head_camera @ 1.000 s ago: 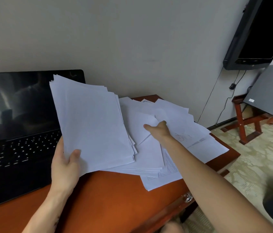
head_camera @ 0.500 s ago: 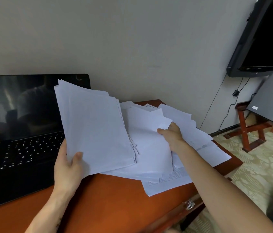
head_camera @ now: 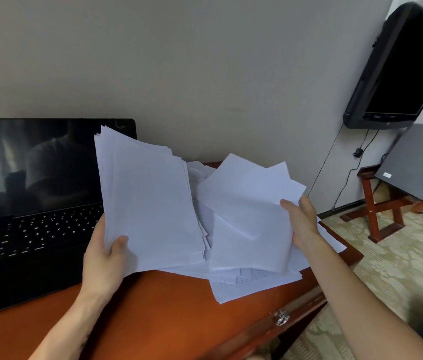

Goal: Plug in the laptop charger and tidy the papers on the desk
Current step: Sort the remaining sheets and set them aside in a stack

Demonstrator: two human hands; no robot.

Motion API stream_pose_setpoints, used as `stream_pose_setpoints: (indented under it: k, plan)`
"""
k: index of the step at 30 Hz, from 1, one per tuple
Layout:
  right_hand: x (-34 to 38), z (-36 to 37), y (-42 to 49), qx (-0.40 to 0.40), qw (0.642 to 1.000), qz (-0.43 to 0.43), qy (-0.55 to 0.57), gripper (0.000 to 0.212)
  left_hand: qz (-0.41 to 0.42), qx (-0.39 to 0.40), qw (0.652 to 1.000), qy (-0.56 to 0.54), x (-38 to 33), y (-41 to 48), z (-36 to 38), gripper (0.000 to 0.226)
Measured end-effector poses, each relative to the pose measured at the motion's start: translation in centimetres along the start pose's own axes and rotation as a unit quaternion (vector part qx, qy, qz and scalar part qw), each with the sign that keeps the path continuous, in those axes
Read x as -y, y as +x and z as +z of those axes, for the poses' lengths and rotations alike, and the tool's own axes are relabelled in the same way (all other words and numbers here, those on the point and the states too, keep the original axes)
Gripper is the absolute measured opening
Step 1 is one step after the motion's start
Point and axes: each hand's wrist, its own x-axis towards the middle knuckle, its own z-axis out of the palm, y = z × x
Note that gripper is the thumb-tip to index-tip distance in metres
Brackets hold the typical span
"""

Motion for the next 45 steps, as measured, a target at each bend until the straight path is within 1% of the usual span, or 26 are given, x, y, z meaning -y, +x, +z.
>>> stream_pose_setpoints:
  k: [2, 5, 9, 13, 16, 19, 21, 22, 24, 25, 26, 27, 29, 31, 32, 33, 34, 36, 37, 39, 41, 43, 44, 45]
  plan:
    - [0.0, -1.1, -0.4, -0.032, 0.999, -0.015, 0.022, 0.025, -0.003, 0.011, 1.000, -0.006, 0.0, -0.1, 0.3, 0.059]
    - [0.0, -2.6, -0.6, -0.079, 0.995, -0.024, 0.062, 0.028, -0.008, 0.032, 0.999, -0.012, 0.1, -0.4, 0.7, 0.059]
    - [0.3, -3.5, -1.5, -0.086, 0.993, -0.006, 0.080, 0.030, -0.031, 0.061, 0.997, -0.032, -0.1, -0.8, 1.0, 0.055]
    - [-0.6, -2.0, -3.0, -0.042, 0.998, 0.005, 0.037, 0.029, -0.104, 0.108, 0.985, -0.087, -0.4, -1.4, 1.4, 0.049]
    - [-1.9, 0.4, -4.3, 0.007, 1.000, -0.002, -0.005, 0.037, -0.141, 0.149, 0.971, -0.120, -0.9, -2.1, 1.9, 0.045]
    - [-3.5, 2.7, -5.3, 0.066, 0.994, -0.019, -0.081, 0.040, -0.156, 0.188, 0.962, -0.120, -1.6, -2.6, 2.1, 0.036]
    - [-4.3, 3.7, -5.7, 0.099, 0.987, -0.025, -0.125, 0.046, -0.153, 0.207, 0.960, -0.111, -1.7, -2.7, 1.9, 0.031]
    - [-4.5, 4.0, -6.0, 0.109, 0.983, -0.025, -0.144, 0.051, -0.150, 0.214, 0.960, -0.104, -1.6, -2.6, 1.8, 0.031]
    - [-4.8, 4.2, -6.3, 0.130, 0.976, -0.030, -0.170, 0.064, -0.142, 0.224, 0.961, -0.076, -1.5, -2.6, 1.7, 0.038]
    - [-5.0, 4.2, -6.3, 0.140, 0.973, -0.033, -0.179, 0.068, -0.138, 0.224, 0.963, -0.055, -1.3, -2.6, 1.7, 0.043]
    - [-5.1, 4.2, -6.3, 0.145, 0.971, -0.035, -0.188, 0.068, -0.133, 0.220, 0.966, -0.031, -1.2, -2.6, 1.8, 0.047]
    - [-5.1, 4.2, -6.4, 0.141, 0.971, -0.039, -0.188, 0.062, -0.130, 0.216, 0.968, -0.008, -1.0, -2.5, 2.0, 0.052]
    - [-5.2, 4.1, -6.2, 0.101, 0.973, -0.061, -0.198, 0.041, -0.130, 0.212, 0.968, 0.011, -0.5, -2.4, 2.1, 0.057]
    - [-4.8, 4.1, -6.0, 0.039, 0.969, -0.086, -0.230, 0.010, -0.134, 0.207, 0.969, 0.008, -0.2, -2.3, 2.1, 0.058]
    - [-4.6, 4.1, -5.9, 0.010, 0.961, -0.097, -0.258, 0.008, -0.135, 0.199, 0.971, 0.005, -0.3, -2.3, 2.2, 0.057]
    - [-4.5, 3.8, -5.6, -0.018, 0.956, -0.103, -0.276, 0.016, -0.134, 0.188, 0.973, 0.002, -0.3, -2.4, 2.2, 0.058]
    - [-4.4, 3.5, -5.5, -0.036, 0.954, -0.102, -0.279, 0.018, -0.134, 0.179, 0.975, 0.000, -0.4, -2.4, 2.3, 0.059]
    - [-4.3, 2.6, -5.3, -0.059, 0.963, -0.086, -0.250, 0.009, -0.131, 0.163, 0.978, -0.010, -0.5, -2.5, 2.4, 0.063]
    - [-4.4, 2.1, -5.3, -0.059, 0.971, -0.068, -0.221, 0.006, -0.129, 0.155, 0.979, -0.019, -0.5, -2.5, 2.4, 0.064]
    - [-4.8, 1.0, -5.6, -0.040, 0.980, -0.038, -0.192, 0.015, -0.126, 0.140, 0.982, -0.033, -0.6, -2.6, 2.5, 0.065]
    - [-4.9, 0.2, -6.5, 0.005, 0.979, -0.018, -0.201, 0.021, -0.119, 0.124, 0.984, -0.043, -0.6, -2.6, 2.5, 0.065]
    - [-4.8, 0.0, -8.0, 0.074, 0.977, 0.008, -0.202, 0.037, -0.116, 0.112, 0.986, -0.051, -0.5, -2.5, 2.5, 0.064]
    - [-4.7, 0.0, -8.7, 0.107, 0.972, 0.006, -0.210, 0.042, -0.116, 0.109, 0.986, -0.054, -0.5, -2.4, 2.5, 0.063]
    - [-4.8, 0.0, -9.1, 0.130, 0.965, -0.005, -0.227, 0.041, -0.115, 0.108, 0.986, -0.059, -0.5, -2.4, 2.4, 0.063]
